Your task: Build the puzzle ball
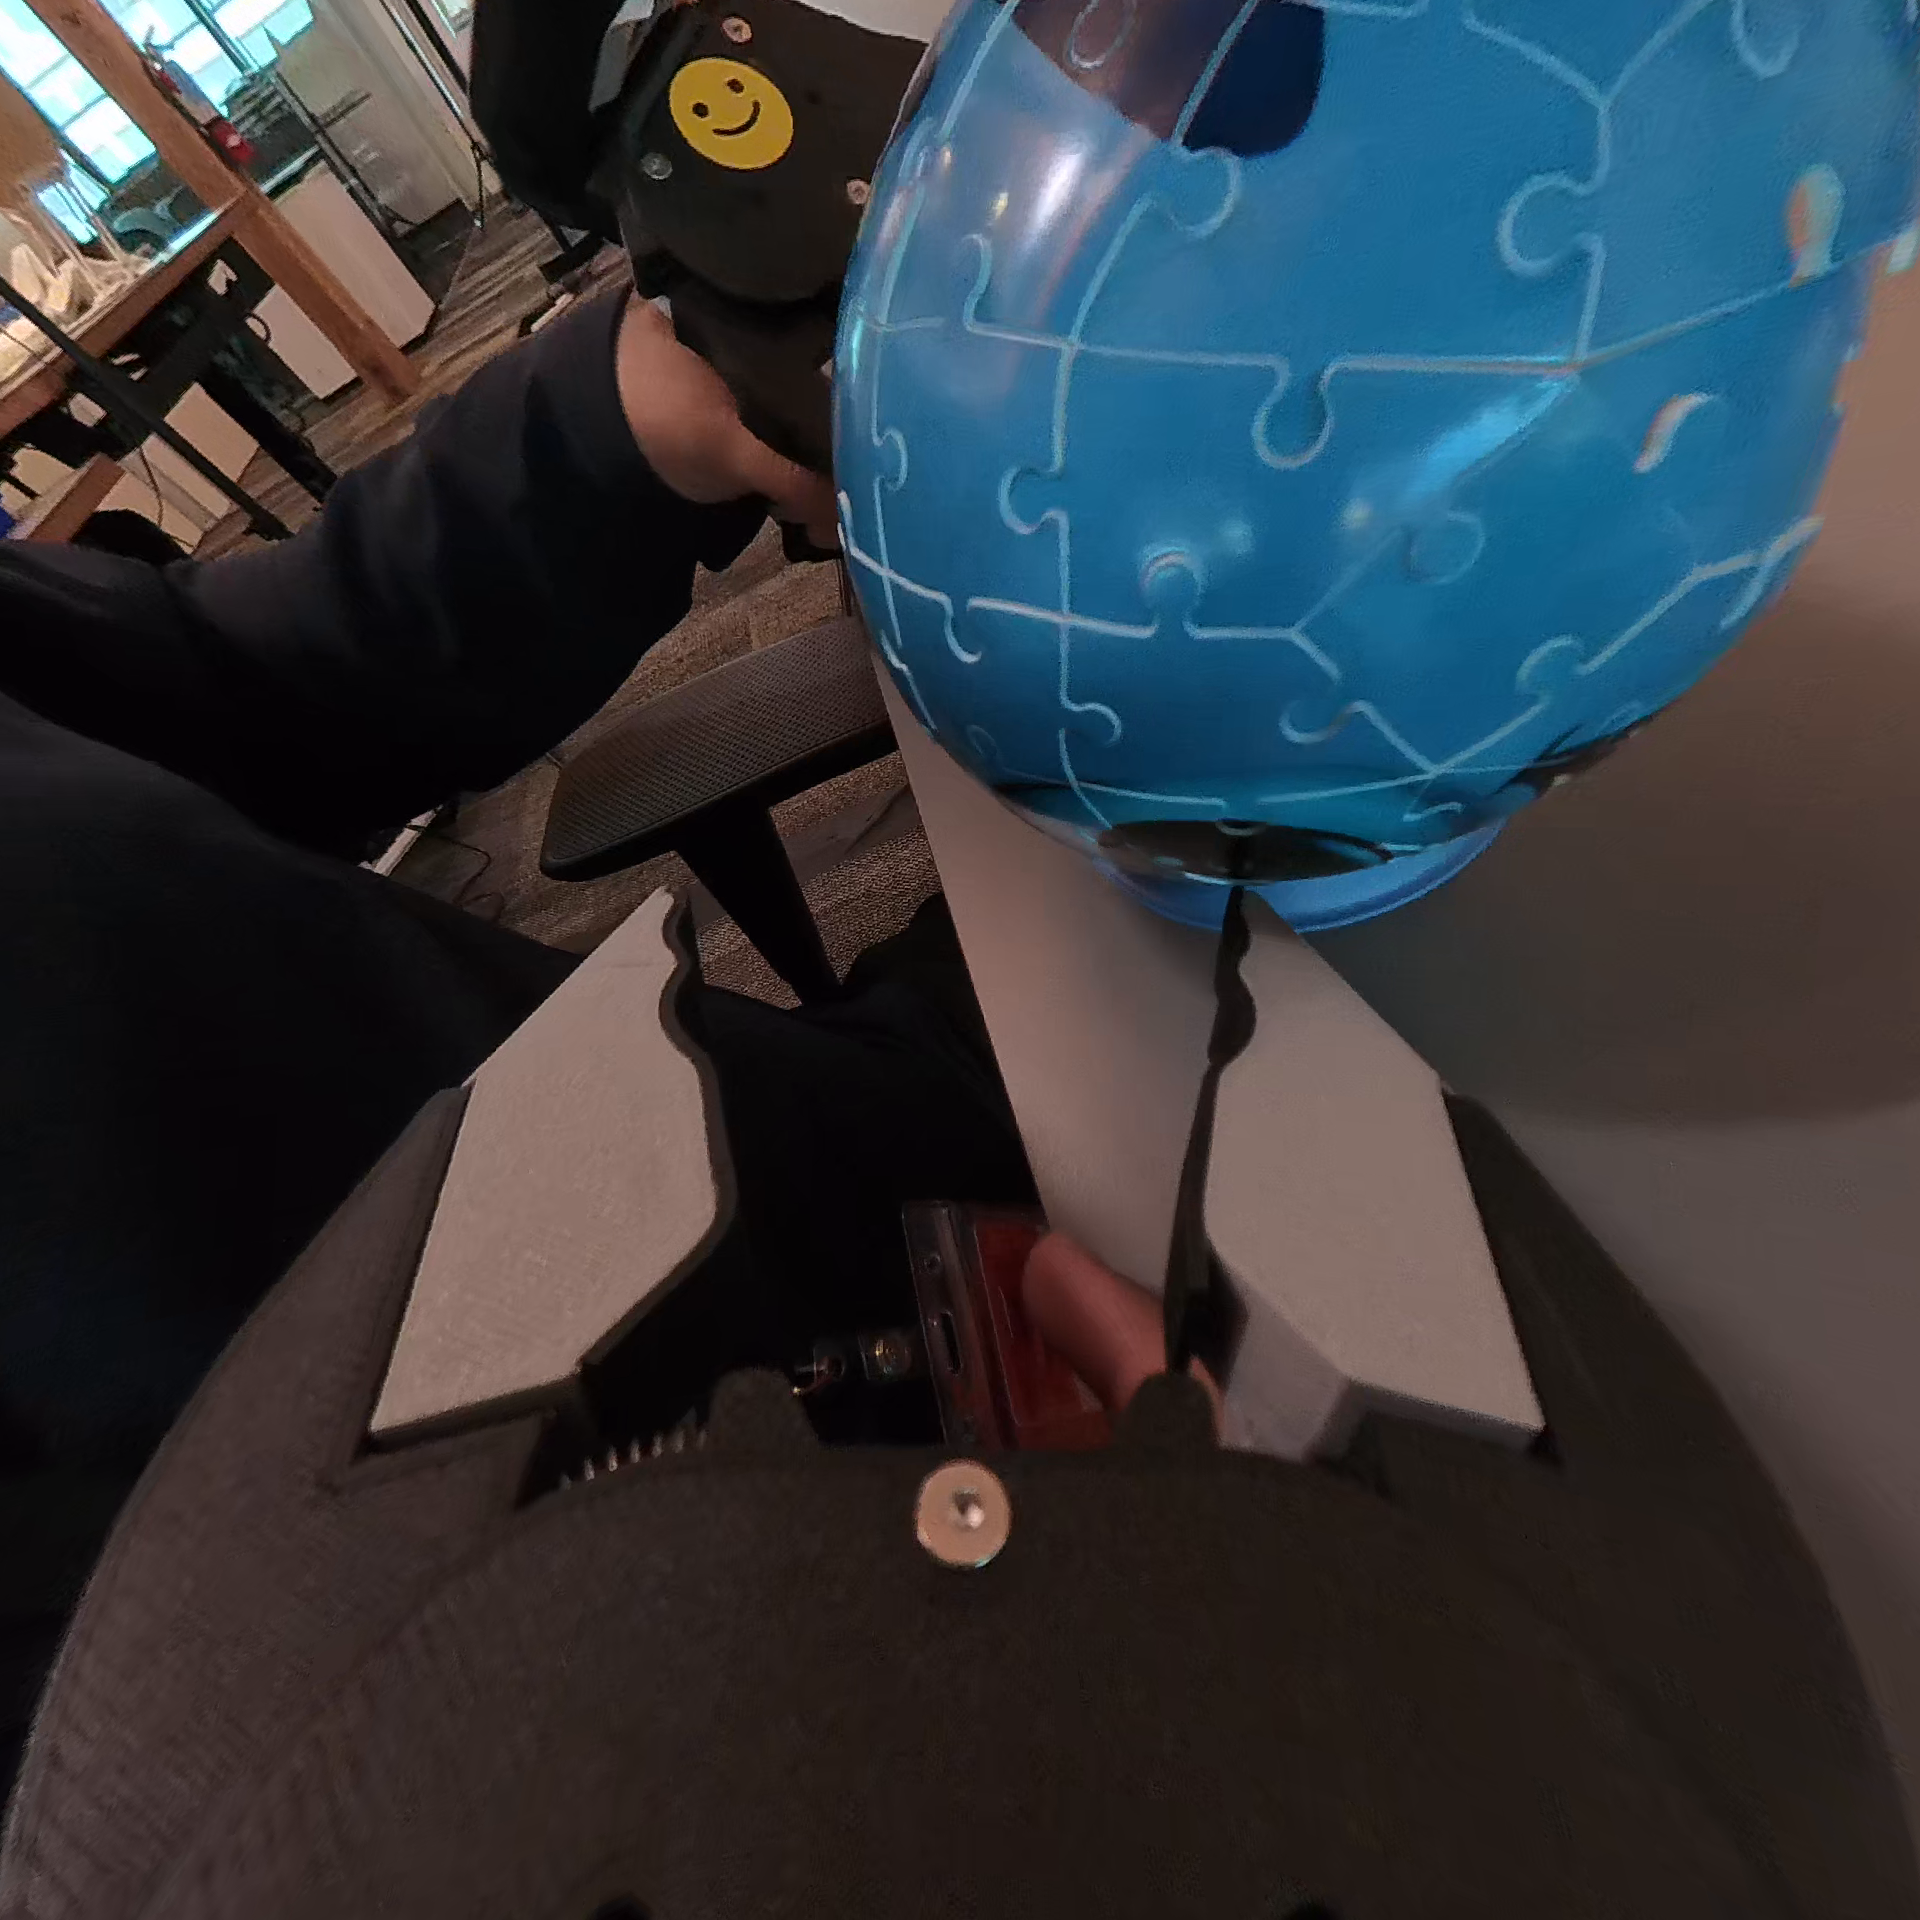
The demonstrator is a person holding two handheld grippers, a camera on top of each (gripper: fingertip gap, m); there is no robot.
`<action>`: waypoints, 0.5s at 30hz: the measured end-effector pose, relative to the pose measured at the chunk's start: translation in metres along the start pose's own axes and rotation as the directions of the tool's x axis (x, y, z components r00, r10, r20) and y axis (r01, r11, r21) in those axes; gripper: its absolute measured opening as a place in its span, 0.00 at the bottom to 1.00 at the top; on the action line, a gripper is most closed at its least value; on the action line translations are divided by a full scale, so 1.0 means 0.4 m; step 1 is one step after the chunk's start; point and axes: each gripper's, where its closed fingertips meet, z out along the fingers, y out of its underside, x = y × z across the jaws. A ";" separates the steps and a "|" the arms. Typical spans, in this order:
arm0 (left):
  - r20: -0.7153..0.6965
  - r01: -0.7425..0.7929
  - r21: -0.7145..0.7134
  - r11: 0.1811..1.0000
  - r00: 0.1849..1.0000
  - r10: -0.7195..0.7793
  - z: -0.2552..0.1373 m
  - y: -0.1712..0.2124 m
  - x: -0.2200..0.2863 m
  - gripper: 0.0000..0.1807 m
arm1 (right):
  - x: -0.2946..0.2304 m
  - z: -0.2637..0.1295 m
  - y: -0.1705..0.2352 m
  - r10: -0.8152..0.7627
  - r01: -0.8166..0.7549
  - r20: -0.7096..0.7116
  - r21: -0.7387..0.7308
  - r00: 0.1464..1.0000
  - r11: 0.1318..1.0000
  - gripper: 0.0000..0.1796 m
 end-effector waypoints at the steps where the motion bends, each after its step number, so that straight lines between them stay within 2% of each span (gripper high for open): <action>1: -0.004 0.004 -0.002 1.000 1.000 -0.004 -0.001 0.002 0.000 0.47 | 0.001 -0.004 0.002 0.001 -0.001 -0.001 -0.001 1.000 1.000 0.54; 8: -0.059 -0.034 -0.001 0.999 0.998 0.034 -0.034 0.027 0.025 0.46 | 0.031 -0.054 -0.002 0.008 -0.007 -0.051 0.009 0.999 1.000 0.53; 15: -0.023 -0.123 0.028 0.992 0.992 0.123 -0.038 0.010 0.050 0.49 | 0.086 -0.111 -0.022 -0.019 0.024 -0.149 0.032 0.989 0.999 0.54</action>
